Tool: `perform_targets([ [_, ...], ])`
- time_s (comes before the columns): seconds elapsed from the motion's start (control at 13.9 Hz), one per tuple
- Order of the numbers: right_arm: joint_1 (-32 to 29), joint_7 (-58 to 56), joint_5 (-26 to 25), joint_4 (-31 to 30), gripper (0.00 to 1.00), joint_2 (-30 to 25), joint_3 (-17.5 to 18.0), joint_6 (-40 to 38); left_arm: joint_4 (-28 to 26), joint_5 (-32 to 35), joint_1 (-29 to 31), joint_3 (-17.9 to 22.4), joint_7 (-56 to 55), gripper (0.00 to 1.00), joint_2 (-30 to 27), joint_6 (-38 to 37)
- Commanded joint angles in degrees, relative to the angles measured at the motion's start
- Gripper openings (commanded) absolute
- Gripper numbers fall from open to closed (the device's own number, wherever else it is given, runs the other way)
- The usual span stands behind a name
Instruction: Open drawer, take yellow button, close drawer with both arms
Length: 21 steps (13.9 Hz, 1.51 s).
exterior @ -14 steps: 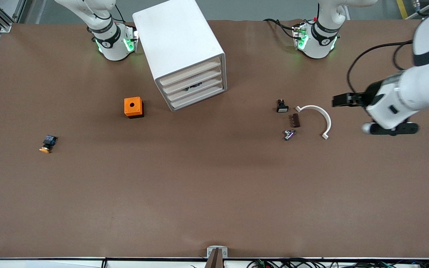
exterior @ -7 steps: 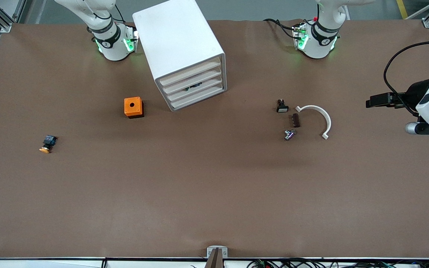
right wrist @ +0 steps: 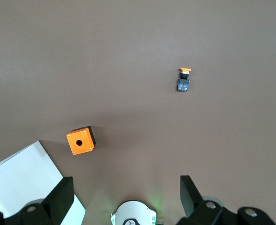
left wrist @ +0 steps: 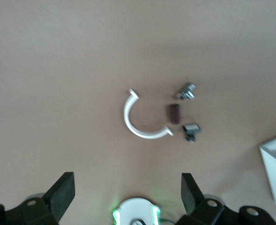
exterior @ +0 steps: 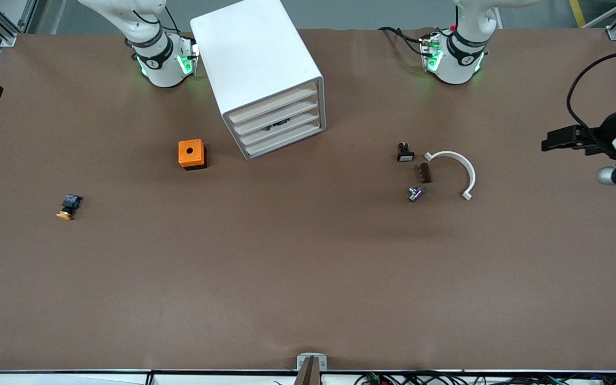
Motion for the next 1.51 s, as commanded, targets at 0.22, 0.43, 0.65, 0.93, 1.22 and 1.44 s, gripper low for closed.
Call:
perform_targets([
  [0.22, 1.9, -0.1, 0.8, -1.8, 1.00, -1.9, -0.8, 1.3, -18.2, 2.2, -0.8, -1.2, 0.1, 1.00, -13.0, 16.9],
  [0.43, 2.0, -0.6, 0.7, -1.7, 1.00, -1.9, -0.8, 1.7, -15.7, 2.3, -0.9, -4.0, -4.0, 1.00, -13.1, 16.6],
  [0.65, 2.3, -1.8, 0.5, -1.7, 1.00, -1.9, -0.7, 2.2, -12.5, 2.4, -0.9, -5.6, -5.1, 1.00, -12.7, 14.0],
  [0.93, 3.7, -1.8, 0.1, -1.7, 1.00, -1.9, -0.7, 2.5, -10.3, 2.4, -0.6, -5.4, -5.2, 1.00, -12.7, 9.9],
  [1.22, 4.9, -1.7, 0.1, -1.5, 1.00, -1.9, -0.7, 2.5, -9.1, 2.4, -0.5, -5.1, -5.2, 1.00, -12.5, 9.4],
  [1.44, 4.9, -1.7, 0.7, -1.4, 1.00, -1.8, -0.7, 2.5, -8.7, 2.3, -0.4, -5.1, -5.2, 1.00, -12.4, 9.3],
])
